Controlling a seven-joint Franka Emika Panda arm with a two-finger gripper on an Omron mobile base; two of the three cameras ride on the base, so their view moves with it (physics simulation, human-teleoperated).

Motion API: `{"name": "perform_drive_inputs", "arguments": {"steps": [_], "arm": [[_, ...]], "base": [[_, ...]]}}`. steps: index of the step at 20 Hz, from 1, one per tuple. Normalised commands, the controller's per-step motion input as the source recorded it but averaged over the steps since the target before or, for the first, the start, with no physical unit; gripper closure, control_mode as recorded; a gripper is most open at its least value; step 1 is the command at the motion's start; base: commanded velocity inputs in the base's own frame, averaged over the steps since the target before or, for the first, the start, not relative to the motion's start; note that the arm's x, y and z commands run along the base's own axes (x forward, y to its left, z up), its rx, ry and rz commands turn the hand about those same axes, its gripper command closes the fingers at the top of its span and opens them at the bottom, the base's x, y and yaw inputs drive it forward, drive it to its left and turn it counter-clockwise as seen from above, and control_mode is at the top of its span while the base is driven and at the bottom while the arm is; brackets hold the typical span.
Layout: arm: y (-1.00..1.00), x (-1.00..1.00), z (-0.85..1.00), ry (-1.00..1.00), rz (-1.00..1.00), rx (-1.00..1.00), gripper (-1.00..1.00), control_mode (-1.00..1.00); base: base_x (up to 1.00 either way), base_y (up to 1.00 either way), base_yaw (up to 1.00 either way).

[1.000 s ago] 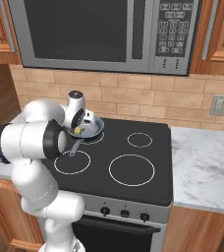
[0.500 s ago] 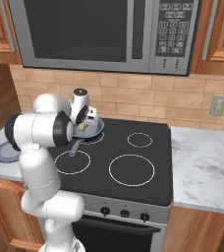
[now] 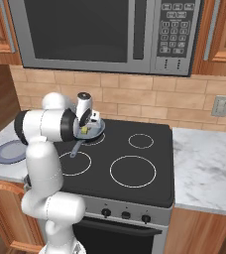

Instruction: Pick up the butter stick and place it in the pan. Then turn on the burner for the pan.

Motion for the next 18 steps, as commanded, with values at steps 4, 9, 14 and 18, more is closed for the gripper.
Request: {"name": "perform_drive_inputs", "arguments": {"steps": [4,9,14,18], "arm": [[0.00,0.17,-0.25,0.00,0.00,0.00,1.00,-1.00],[0.00,0.24,-0.18,0.00,0.00,0.00,1.00,-1.00],[0.00,0.19,-0.08,0.00,0.00,0.00,-1.00,-1.00],[0.00,0.00,0.00,0.00,0.00,0.00,-1.00,-1.00]], "base": [[0.00,0.00,0.00],[0.00,0.00,0.00],[0.00,0.00,0.00],[0.00,0.00,0.00]]}}
